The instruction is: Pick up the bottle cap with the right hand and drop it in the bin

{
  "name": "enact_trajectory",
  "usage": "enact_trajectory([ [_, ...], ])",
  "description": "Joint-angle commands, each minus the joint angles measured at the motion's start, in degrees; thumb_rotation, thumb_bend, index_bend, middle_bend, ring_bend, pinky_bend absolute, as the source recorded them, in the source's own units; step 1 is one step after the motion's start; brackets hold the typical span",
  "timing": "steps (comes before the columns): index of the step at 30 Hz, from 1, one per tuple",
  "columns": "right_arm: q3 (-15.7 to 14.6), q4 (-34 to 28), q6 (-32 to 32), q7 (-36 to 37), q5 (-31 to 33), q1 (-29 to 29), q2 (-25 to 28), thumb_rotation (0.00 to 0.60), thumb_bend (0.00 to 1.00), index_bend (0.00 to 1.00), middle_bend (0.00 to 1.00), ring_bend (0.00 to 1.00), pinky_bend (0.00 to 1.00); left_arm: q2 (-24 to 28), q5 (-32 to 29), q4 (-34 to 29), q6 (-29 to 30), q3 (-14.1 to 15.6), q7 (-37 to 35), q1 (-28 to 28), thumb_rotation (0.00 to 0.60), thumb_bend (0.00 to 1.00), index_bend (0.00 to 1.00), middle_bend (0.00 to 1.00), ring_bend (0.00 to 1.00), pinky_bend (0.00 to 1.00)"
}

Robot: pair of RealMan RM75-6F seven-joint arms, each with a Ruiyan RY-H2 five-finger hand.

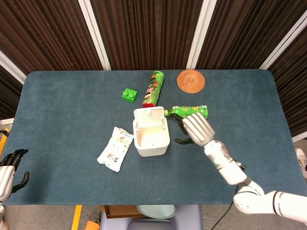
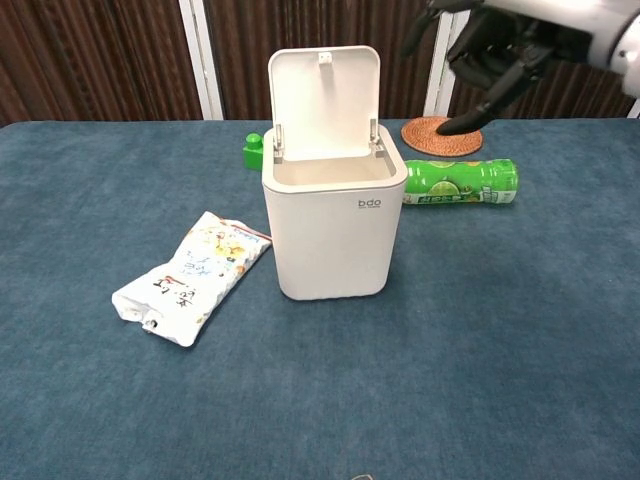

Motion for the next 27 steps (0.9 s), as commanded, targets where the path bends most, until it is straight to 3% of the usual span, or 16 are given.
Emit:
enact_trajectory([
  [1,-5.1,-2.6,11.2,4.5,-11.1,-8.0,6.3,0.600,0.09,0.48,0.92,0.89,1.00,0.0,0.0,0.0,0.0,0.0,0.1,0.0,0.600,0.46,0.16,0.15,0.19,0.40],
  [4,-9.5,-2.4,17.8,4.9,-16.9,-13.6,10.6,0.600,0.09,0.49,0.92,0.88,1.00,0.0,-0.2,-0.1,0.3,-0.1,0.3,0.1,0.600,0.46,0.16,0.15,0.19,0.40],
  [8,-12.9,0.4,26.3,2.9,-19.0,-21.2,12.1,0.600,0.09,0.51,0.88,0.79,0.98,0.0,-0.1,-0.1,0.8,-0.3,0.2,0.2,0.600,0.46,0.16,0.15,0.19,0.40],
  [13,-13.6,7.1,32.6,1.3,-15.5,-28.2,8.4,0.600,0.09,0.50,0.62,0.54,0.73,0.0,-0.3,0.1,0.8,-0.4,-0.1,0.2,0.600,0.46,0.16,0.15,0.19,0.40],
  [18,-12.6,13.8,32.6,3.6,-11.7,-30.8,4.4,0.600,0.09,0.42,0.38,0.25,0.38,-0.1,-0.1,0.4,1.2,-0.5,-0.4,0.3,0.600,0.46,0.16,0.15,0.19,0.40],
  [21,-12.3,16.3,31.2,4.1,-10.3,-31.2,3.2,0.600,0.09,0.35,0.28,0.14,0.22,-0.2,-0.1,0.6,1.1,-0.6,-0.2,0.2,0.600,0.46,0.16,0.15,0.19,0.40],
  [27,-13.0,16.5,24.7,1.9,-8.3,-30.6,3.1,0.600,0.09,0.21,0.16,0.04,0.16,-0.6,-0.2,0.9,0.3,-0.4,0.5,-0.2,0.600,0.46,0.16,0.15,0.19,0.40],
])
